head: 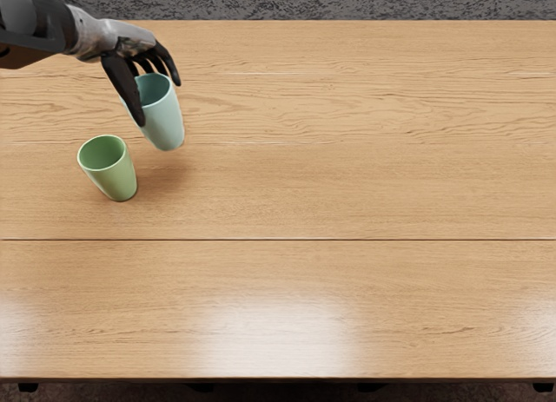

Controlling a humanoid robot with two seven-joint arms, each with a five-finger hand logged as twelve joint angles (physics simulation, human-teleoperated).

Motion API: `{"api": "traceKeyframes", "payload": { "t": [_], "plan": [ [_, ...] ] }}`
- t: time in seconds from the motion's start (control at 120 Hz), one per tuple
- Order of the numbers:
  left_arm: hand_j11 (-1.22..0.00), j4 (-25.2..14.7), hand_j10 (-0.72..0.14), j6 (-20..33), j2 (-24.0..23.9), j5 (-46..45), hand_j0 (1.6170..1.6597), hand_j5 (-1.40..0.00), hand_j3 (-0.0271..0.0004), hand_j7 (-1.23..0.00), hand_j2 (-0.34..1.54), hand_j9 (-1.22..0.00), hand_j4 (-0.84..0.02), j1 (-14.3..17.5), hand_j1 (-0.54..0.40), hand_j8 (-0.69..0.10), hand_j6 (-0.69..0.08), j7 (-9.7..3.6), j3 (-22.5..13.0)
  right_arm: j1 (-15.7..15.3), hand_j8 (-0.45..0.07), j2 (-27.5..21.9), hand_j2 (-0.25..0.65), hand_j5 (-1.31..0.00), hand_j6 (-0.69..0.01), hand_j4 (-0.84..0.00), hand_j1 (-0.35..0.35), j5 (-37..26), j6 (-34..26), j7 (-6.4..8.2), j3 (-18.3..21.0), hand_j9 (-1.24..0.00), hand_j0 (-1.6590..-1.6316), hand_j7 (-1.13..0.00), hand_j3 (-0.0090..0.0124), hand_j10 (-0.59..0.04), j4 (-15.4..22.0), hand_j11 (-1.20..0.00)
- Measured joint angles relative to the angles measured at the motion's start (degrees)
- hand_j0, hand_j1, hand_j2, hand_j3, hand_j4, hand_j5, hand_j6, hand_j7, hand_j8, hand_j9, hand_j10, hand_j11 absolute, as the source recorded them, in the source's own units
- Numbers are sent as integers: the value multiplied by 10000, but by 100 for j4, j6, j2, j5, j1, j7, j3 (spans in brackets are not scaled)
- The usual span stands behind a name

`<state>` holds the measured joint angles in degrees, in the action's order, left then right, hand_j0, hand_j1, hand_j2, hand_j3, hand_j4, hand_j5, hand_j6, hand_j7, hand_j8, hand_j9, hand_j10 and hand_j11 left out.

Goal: Pick up cup and place in cup with left hand

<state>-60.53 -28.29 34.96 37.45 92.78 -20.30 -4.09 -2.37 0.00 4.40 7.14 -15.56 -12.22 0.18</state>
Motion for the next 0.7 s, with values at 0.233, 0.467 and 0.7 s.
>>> {"api": "traceKeyframes", "payload": {
  "t": [0.233,0.467,0.7],
  "plan": [
    [-6470,-180,-4366,-387,369,-151,16566,-6644,0,-6469,2358,-6526,-4661,126,-1339,-3041,-3515,0,-5,0,-8,0,1,-1,-10,-7,-3491,0,1,0,0,-1,-16581,0,0,-6,0,-1],
    [-6469,-202,-4221,-639,672,-163,16564,-6675,0,-6507,2176,-6475,-4645,286,-1415,-2937,-3329,-1,-15,0,-8,0,1,-1,-10,-7,-3491,0,0,0,0,-1,-16581,0,0,-6,0,-1],
    [-6475,-200,-4191,-676,793,-160,16562,-6634,0,-6480,1977,-6459,-4682,345,-1406,-2935,-3297,-21,-19,0,-8,0,1,-1,-10,-7,-3491,0,-1,0,0,-1,-16581,0,0,-6,0,-1]
  ]
}}
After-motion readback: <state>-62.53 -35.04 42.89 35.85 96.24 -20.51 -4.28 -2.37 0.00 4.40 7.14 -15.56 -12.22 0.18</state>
